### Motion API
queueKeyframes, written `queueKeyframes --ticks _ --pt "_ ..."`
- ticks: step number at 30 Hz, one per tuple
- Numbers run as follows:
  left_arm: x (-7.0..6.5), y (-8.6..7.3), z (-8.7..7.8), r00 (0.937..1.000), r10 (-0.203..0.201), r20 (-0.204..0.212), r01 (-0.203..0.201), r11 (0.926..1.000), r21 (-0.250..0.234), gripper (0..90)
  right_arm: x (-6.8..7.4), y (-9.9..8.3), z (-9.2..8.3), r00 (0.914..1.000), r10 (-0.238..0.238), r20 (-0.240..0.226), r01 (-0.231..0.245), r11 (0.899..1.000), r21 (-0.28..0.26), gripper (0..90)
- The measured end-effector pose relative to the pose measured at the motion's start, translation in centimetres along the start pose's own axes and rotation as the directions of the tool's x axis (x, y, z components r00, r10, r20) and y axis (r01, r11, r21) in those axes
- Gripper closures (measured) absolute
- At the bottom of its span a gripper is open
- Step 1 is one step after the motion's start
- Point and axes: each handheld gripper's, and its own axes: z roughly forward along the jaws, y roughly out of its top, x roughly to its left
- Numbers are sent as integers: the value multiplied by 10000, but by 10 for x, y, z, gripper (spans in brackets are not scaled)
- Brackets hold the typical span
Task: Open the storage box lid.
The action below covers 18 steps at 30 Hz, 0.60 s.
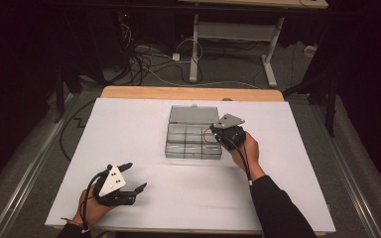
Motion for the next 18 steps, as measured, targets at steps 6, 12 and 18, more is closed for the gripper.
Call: queueKeyframes --ticks 6,12,18 --pt "-2 1 1 9999 73 80 -73 10000 -15 203 0 1 14 9993 -250 264 237 9986 471 877" --pt "-1 0 0 9999 -61 149 60 10000 28 203 -2 1 22 9992 -207 347 182 9974 692 877" --pt "-2 0 1 9998 -49 178 48 10000 35 203 -4 1 26 9989 -249 390 219 9970 748 877"
